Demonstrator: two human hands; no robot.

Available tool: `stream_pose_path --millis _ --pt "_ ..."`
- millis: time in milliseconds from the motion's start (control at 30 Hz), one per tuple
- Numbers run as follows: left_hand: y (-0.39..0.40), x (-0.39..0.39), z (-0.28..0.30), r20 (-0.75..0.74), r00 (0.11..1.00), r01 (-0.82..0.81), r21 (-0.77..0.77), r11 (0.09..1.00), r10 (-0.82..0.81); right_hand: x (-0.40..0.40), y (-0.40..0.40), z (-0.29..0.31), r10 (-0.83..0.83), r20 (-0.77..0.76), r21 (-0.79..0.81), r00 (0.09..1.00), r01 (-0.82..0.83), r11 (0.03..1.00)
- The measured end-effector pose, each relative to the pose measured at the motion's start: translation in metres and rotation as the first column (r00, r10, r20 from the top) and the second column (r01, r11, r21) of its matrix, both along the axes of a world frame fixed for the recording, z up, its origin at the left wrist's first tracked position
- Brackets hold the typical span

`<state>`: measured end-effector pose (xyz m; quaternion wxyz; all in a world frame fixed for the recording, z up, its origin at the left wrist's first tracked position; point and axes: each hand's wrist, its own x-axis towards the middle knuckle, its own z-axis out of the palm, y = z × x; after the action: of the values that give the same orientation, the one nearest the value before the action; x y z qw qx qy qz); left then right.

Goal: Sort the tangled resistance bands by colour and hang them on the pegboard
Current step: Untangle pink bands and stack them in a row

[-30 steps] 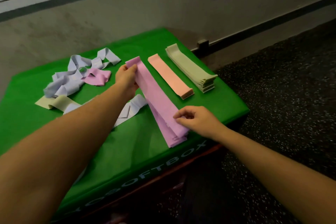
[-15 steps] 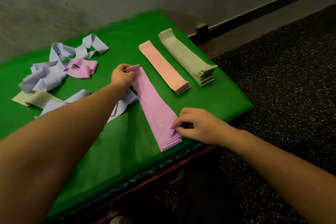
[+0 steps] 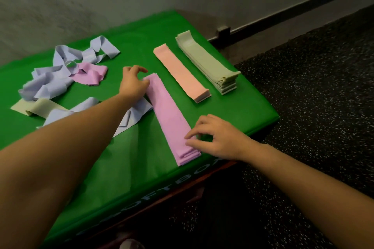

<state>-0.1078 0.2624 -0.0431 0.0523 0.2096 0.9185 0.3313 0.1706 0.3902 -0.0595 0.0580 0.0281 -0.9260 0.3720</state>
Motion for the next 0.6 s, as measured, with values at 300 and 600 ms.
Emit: stream_pose_path --millis 300,600 --pt "-0.083 0.012 0.020 -0.127 0.988 0.090 0.019 0.996 -0.087 -0.024 -0.020 0.022 -0.068 -0.011 -0.113 0.998 0.066 0.991" --pt "-0.203 0.009 0.034 -0.227 0.973 0.027 -0.052 0.998 -0.038 -0.077 -0.080 0.039 -0.014 -0.033 -0.087 0.999 0.011 0.996"
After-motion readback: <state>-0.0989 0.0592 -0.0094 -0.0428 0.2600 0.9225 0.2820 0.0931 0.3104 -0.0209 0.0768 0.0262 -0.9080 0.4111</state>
